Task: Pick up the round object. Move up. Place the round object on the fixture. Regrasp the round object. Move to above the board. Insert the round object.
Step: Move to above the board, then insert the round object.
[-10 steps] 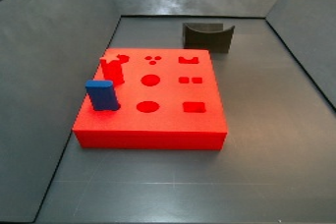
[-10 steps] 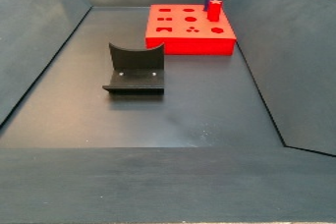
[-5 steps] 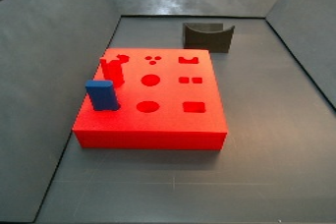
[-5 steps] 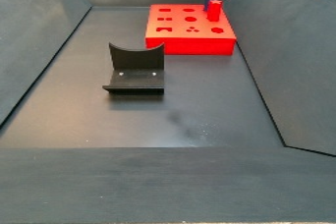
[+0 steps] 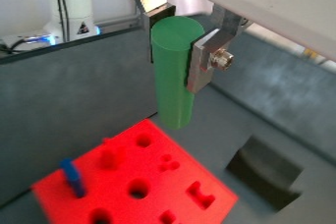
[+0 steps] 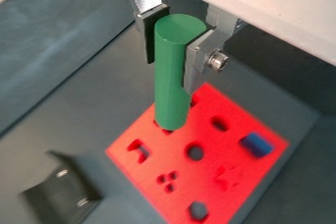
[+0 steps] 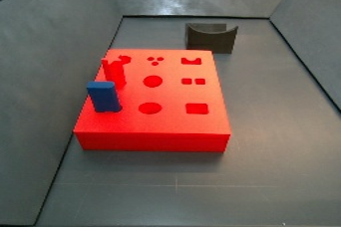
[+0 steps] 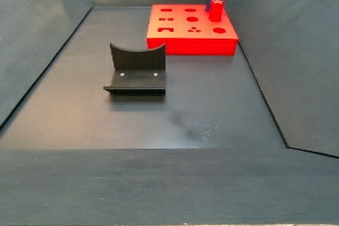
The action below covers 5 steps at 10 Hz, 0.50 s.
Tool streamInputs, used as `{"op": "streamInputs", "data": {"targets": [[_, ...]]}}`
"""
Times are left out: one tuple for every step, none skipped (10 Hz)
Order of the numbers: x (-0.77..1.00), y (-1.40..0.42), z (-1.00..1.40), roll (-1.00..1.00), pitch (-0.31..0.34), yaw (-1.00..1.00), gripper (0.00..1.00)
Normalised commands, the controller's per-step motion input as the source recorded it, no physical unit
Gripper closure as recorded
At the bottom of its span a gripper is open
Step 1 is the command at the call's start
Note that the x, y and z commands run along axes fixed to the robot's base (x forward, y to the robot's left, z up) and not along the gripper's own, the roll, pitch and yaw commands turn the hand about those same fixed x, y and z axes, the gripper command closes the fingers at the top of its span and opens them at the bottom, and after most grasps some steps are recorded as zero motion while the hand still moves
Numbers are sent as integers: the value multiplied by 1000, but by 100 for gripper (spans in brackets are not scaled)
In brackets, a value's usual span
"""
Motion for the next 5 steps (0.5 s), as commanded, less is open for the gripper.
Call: {"op": "streamInputs", "data": {"targets": [[-69,8,9,-895,34,-97,100],[-58,17,6,-665,17,-63,100],[-50,12,-1,-404,-5,-30,100],[-40,10,3,-272,-15,-22,100],[-174,106,-1000,0,-90,0,100]]}}
